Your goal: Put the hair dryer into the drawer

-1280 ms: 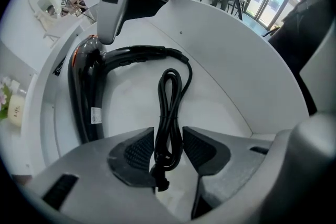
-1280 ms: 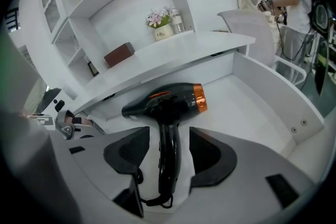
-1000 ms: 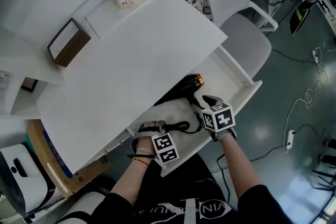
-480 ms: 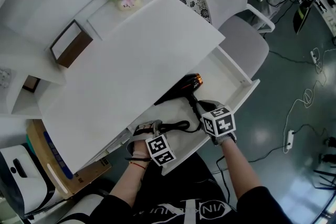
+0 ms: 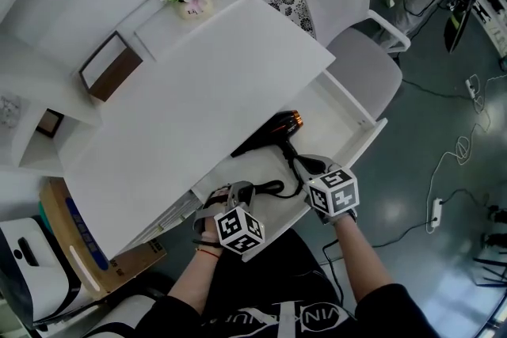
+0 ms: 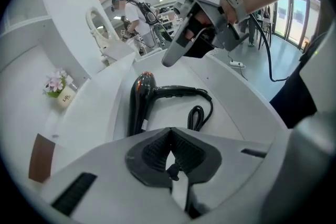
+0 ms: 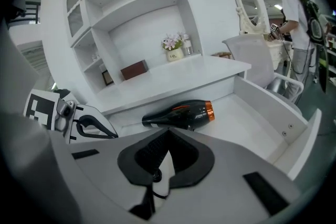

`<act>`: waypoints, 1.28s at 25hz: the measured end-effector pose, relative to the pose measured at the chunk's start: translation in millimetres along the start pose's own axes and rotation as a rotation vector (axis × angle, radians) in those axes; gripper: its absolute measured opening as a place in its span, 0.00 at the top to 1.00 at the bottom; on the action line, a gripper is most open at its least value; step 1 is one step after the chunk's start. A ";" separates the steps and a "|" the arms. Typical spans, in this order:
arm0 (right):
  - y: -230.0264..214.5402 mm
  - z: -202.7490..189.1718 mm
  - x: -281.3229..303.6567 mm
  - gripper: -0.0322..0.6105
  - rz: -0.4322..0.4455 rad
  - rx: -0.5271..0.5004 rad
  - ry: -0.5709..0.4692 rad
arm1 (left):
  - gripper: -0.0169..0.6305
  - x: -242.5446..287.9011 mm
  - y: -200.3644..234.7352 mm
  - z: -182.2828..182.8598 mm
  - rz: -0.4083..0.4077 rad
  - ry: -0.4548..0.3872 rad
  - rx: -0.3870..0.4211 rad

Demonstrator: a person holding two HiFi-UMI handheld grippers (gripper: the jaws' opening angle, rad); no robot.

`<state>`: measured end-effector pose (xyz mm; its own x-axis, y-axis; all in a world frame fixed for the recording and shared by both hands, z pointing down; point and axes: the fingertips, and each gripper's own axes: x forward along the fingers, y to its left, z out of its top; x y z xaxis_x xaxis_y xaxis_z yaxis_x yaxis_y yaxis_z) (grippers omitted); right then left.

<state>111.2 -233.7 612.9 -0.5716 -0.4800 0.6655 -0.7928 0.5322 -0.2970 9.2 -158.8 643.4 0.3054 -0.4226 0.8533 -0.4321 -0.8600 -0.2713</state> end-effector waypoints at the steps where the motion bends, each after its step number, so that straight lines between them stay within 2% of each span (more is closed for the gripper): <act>1: 2.7 1.4 -3.2 0.95 0.003 -0.011 -0.012 | 0.97 -3.9 1.1 4.3 0.009 -0.026 -0.017; 5: 12.1 9.2 -19.1 0.95 -0.002 -0.063 -0.082 | 0.97 -21.0 8.7 23.2 0.050 -0.134 -0.091; 11: 21.0 26.1 -52.9 0.95 -0.033 -0.092 -0.236 | 0.97 -55.6 32.5 39.4 0.181 -0.284 -0.131; 20: 36.4 69.5 -116.3 0.95 -0.056 -0.140 -0.449 | 0.97 -142.0 84.0 56.4 0.342 -0.608 -0.353; 27: 37.3 90.8 -149.2 0.94 -0.078 -0.135 -0.532 | 0.97 -207.2 124.9 44.0 0.478 -0.743 -0.518; 32: 37.6 112.0 -170.6 0.94 -0.075 -0.123 -0.587 | 0.97 -235.2 139.6 29.5 0.531 -0.783 -0.568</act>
<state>155.3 -209.9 411.5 -0.5644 -0.8052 0.1818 -0.8250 0.5423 -0.1592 -98.0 -187.8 391.7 0.3319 -0.9361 0.1164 -0.9332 -0.3438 -0.1041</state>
